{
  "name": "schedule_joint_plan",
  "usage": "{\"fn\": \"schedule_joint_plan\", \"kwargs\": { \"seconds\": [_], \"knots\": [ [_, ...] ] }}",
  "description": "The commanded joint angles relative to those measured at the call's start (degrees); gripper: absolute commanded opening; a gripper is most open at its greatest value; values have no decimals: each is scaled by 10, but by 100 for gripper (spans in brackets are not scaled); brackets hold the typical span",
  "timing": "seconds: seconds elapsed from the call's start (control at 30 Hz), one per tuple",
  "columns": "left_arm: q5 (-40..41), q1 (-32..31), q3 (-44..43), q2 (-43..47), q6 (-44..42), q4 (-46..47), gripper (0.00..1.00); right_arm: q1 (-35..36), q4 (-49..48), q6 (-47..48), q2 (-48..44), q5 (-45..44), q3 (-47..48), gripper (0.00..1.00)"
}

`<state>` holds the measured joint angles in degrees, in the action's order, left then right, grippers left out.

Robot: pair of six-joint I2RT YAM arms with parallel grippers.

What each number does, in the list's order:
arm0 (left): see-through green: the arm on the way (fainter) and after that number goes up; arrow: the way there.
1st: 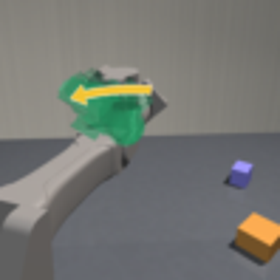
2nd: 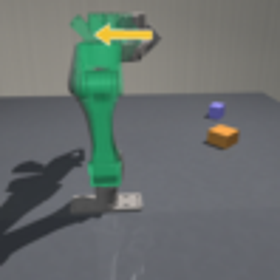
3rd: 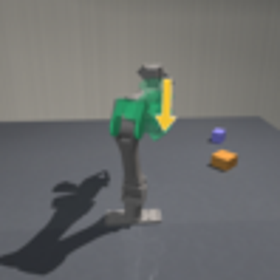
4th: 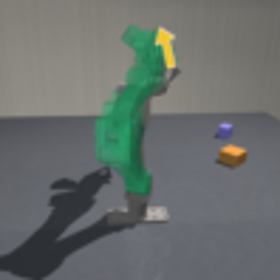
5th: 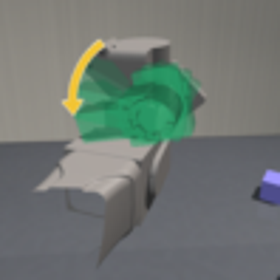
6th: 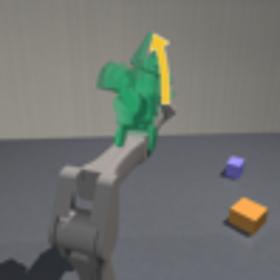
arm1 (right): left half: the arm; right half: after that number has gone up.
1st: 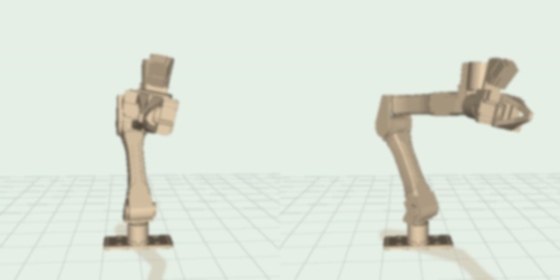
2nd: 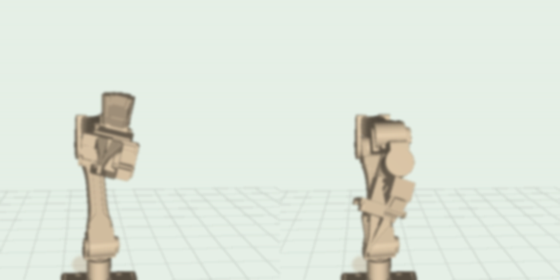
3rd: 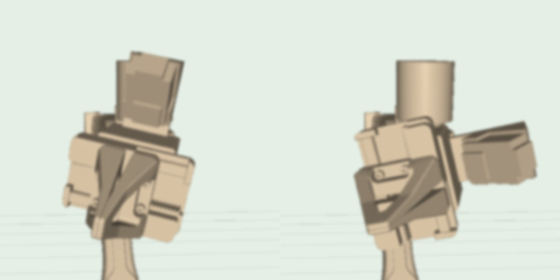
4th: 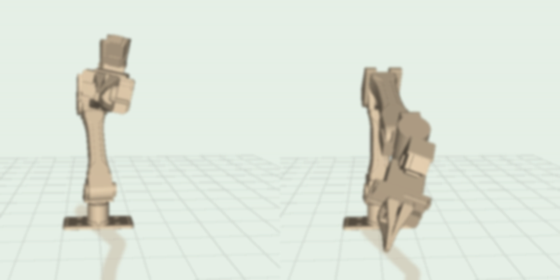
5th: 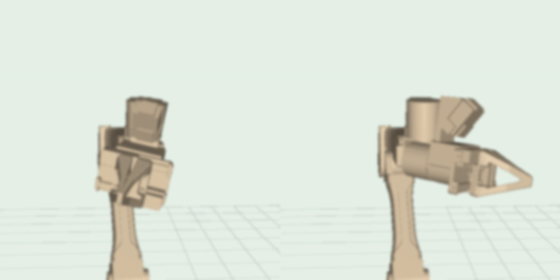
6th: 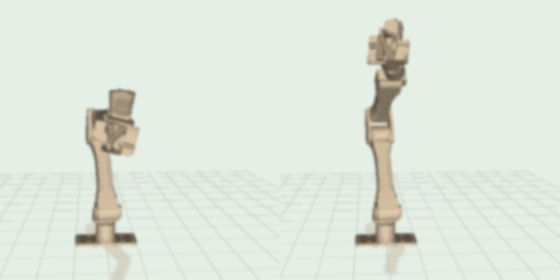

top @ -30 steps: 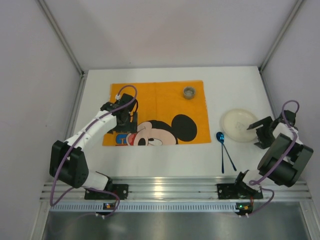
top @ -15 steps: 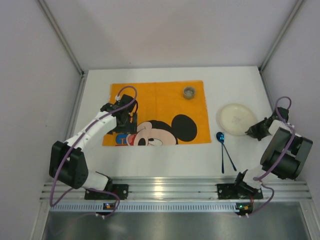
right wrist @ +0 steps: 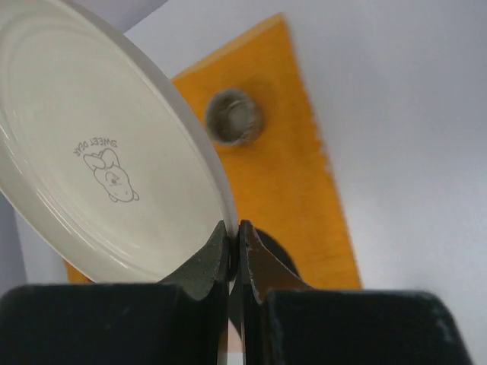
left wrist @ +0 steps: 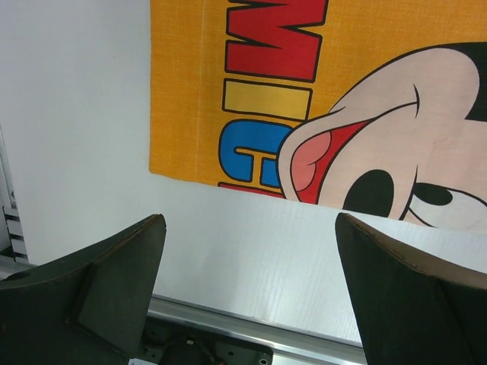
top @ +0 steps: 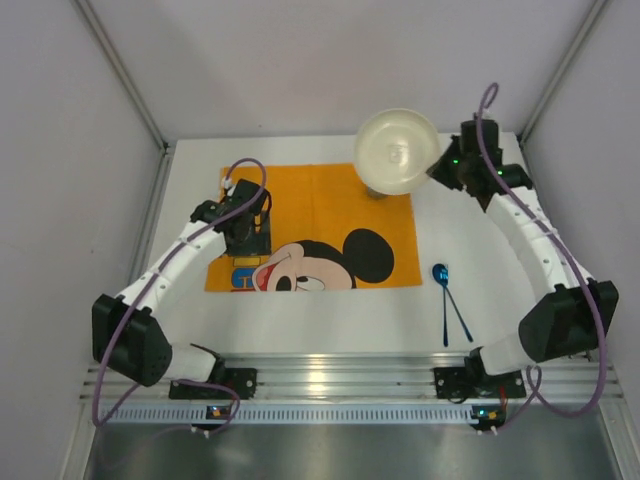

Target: Set the dinner table for one person

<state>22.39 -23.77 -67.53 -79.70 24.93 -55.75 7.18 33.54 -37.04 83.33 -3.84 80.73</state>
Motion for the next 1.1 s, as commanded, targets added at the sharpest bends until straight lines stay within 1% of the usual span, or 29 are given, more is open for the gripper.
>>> {"fn": "schedule_joint_plan", "kwargs": {
  "seconds": [0.0, 0.07, 0.1, 0.13, 0.17, 0.2, 0.23, 0.27, 0.33, 0.37, 0.43, 0.57, 0.63, 0.67, 0.7, 0.73, 0.77, 0.83, 0.93, 1.03, 1.07],
  "knots": [
    [17, -1, -19, 45, 35, -32, 99, 141, -7, -49, 44, 23, 18, 0],
    [13, -1, -9, 76, 51, -42, 99, 192, -29, -61, 83, 31, 40, 0],
    [9, -1, 5, 87, 61, -43, 99, 233, -30, -70, 126, 31, 52, 0],
    [6, -1, 11, 99, 65, -43, 99, 250, -34, -71, 150, 31, 82, 0],
    [2, -1, 18, 110, 71, -44, 99, 278, -28, -70, 200, 31, 101, 0],
    [2, -1, 25, 129, 72, -44, 99, 288, -20, -66, 226, 30, 122, 0],
    [5, -1, 38, 138, 74, -44, 99, 298, -9, -63, 253, 29, 171, 0],
    [10, -1, 42, 146, 74, -50, 99, 311, 20, -59, 300, 23, 196, 0],
    [15, -1, 47, 162, 76, -59, 99, 318, 32, -60, 335, 16, 244, 0],
    [18, -1, 47, 168, 78, -66, 99, 318, 42, -63, 358, 11, 252, 0],
    [23, -1, 43, 181, 80, -80, 99, 318, 51, -72, 373, -7, 265, 0],
    [29, -1, 42, 202, 86, -97, 99, 318, 68, -74, 380, -45, 257, 0],
    [32, -1, 49, 209, 86, -101, 99, 317, 71, -73, 380, -47, 243, 1],
    [33, -1, 50, 214, 88, -101, 99, 315, 74, -72, 382, -46, 241, 6],
    [31, -1, 52, 215, 88, -99, 99, 314, 77, -70, 382, -47, 234, 15],
    [30, -1, 53, 216, 87, -97, 99, 313, 76, -69, 382, -43, 229, 48],
    [30, -1, 52, 213, 87, -95, 99, 312, 78, -66, 384, -41, 226, 61],
    [30, -1, 49, 205, 83, -90, 99, 311, 78, -47, 380, -28, 220, 80],
    [31, -1, 43, 194, 78, -87, 99, 309, 79, -32, 351, -36, 195, 88],
    [34, -1, 37, 185, 66, -80, 99, 296, 79, -9, 264, -71, 138, 89],
    [32, -1, 37, 184, 65, -74, 99, 283, 79, 9, 211, -93, 118, 89]
  ]
}}
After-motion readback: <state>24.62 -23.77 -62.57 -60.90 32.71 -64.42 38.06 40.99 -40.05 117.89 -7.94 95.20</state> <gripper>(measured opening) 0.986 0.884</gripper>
